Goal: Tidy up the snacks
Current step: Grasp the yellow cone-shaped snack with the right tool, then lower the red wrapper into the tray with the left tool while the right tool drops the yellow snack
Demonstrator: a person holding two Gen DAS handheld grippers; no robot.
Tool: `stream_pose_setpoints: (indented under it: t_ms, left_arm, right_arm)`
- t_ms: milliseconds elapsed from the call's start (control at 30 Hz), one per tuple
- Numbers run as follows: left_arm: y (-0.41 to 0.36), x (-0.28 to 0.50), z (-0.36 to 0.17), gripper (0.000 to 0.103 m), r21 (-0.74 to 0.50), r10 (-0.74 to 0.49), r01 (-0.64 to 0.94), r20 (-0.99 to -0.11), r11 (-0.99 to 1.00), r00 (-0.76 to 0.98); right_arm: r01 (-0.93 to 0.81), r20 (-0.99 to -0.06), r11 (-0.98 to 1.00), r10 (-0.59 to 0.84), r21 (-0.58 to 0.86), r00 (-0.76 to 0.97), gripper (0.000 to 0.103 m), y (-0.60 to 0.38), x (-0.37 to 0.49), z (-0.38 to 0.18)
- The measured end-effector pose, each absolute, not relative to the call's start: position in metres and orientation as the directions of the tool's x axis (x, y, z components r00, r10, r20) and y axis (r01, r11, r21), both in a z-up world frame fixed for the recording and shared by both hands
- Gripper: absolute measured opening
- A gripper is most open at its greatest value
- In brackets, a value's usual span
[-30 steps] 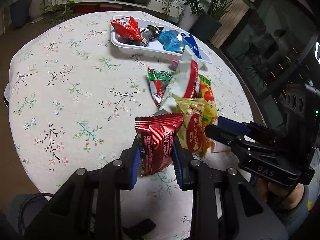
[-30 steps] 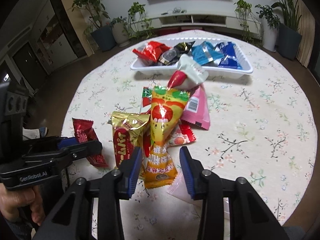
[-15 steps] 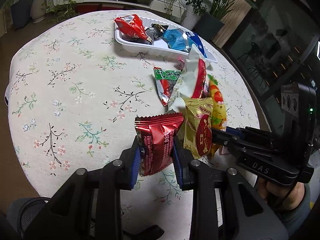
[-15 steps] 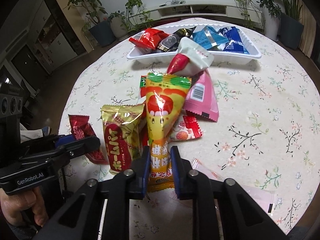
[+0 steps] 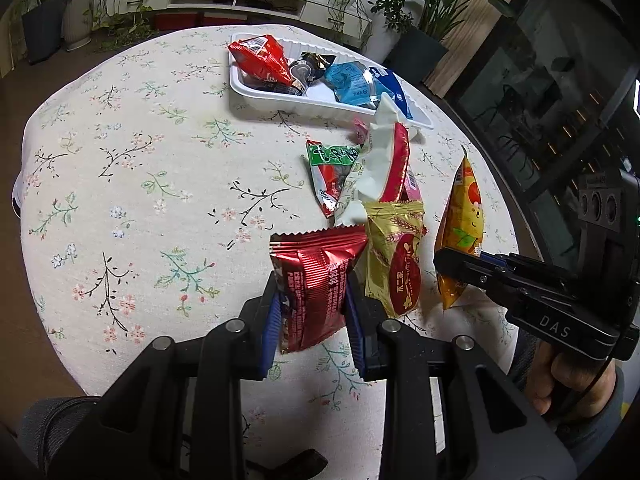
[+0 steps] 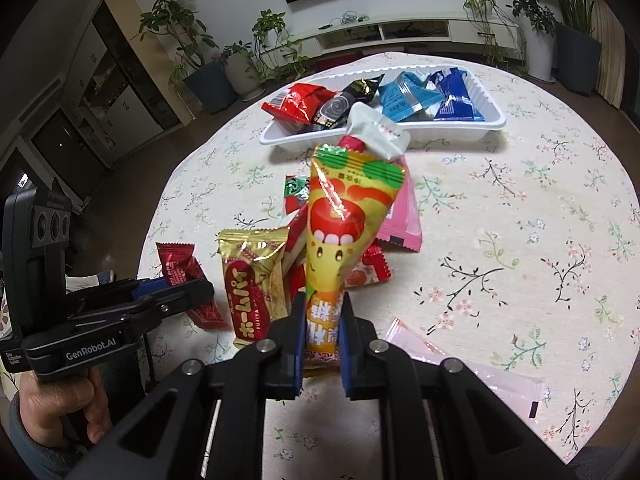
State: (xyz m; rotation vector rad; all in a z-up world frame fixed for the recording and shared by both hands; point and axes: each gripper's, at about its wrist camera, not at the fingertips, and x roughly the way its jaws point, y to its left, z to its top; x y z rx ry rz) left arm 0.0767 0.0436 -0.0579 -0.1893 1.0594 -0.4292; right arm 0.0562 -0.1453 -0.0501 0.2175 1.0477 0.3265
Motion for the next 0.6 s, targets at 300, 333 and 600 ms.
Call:
stream_pose_setpoints:
  t_ms: [300, 333, 600]
  left_arm:
    - [0.043, 0.076, -0.05, 0.025, -0.331, -0.414, 0.256, -0.796, 0.908, 0.441]
    - [0.043, 0.077, -0.049, 0.024, -0.33, -0.413, 0.255, -0.796, 0.909, 0.442]
    - [0.045, 0.083, -0.044, 0.024, -0.326, -0.41, 0.255, -0.793, 0.91, 0.45]
  right_arm:
    - [-0.165, -0.794, 0.927, 0.375, 0.338, 0.479, 0.014, -0.153, 0.054, -0.037]
    - [-0.163, -0.792, 0.926, 0.376, 0.34, 0.481, 0.014, -0.155, 0.054, -0.036]
    - [-0.139, -0.776, 0.923, 0.377, 0.358, 0.505, 0.014, -0.174, 0.061, -0.022]
